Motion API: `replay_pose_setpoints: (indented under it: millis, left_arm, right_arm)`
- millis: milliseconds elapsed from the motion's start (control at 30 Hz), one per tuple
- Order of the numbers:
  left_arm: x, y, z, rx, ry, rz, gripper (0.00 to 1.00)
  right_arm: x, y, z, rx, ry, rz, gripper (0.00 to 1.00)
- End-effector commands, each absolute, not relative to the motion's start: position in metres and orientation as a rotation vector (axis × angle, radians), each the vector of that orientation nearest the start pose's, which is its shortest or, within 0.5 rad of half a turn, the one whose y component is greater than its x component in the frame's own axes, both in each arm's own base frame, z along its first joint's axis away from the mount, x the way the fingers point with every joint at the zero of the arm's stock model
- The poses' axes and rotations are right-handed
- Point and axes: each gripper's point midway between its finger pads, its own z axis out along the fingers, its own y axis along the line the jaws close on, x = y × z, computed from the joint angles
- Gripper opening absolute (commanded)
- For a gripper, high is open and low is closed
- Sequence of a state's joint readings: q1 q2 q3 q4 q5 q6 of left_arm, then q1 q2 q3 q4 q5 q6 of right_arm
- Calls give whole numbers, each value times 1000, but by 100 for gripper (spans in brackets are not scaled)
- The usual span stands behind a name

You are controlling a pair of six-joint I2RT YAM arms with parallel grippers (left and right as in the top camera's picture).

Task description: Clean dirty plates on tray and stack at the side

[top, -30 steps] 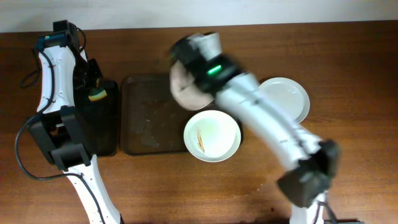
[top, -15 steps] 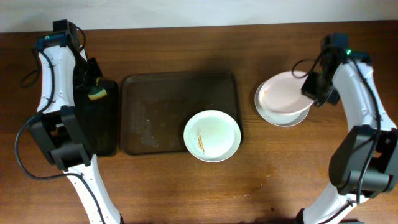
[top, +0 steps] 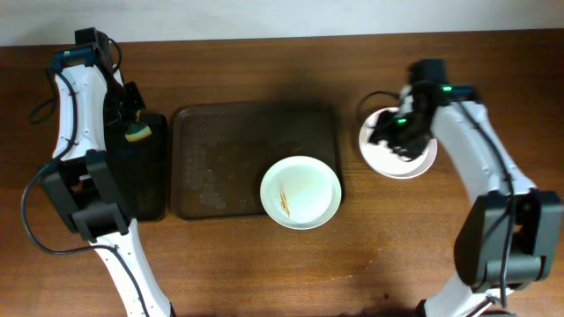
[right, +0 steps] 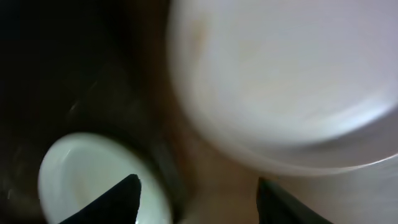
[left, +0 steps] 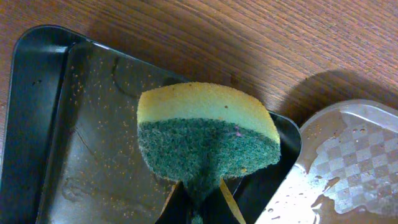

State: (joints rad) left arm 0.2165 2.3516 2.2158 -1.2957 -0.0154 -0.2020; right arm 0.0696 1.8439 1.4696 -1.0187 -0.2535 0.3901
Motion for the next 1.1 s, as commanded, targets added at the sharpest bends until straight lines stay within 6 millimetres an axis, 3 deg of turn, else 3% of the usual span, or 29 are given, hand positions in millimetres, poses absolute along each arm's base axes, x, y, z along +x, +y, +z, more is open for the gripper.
replay_pose_setpoints:
  millis: [0, 167, 300, 600, 667, 900, 1067]
  left_arm:
    - [478, 107, 80, -602, 2952, 25, 1]
    - [477, 107, 80, -602, 2954, 26, 1]
    - [478, 108, 80, -602, 2952, 26, 1]
    - [478, 108, 80, -602, 2950, 26, 1]
    - [479, 108, 80, -601, 2947, 26, 1]
    - [484, 106, 81, -596, 2928, 2, 1]
    - [487, 100, 81, -590, 2922, -53, 1]
  right_arm:
    - [349, 112, 90, 490, 3074, 354, 59]
    - [319, 132, 70, 512, 3158, 202, 53]
    - [298, 137, 49, 484, 3231, 150, 38]
    - [292, 157, 15, 410, 3281, 156, 13]
    - [295, 158, 15, 402, 3273, 169, 4]
    - [313, 175, 21, 370, 3217, 301, 4]
    - [359, 207, 27, 476, 3019, 505, 4]
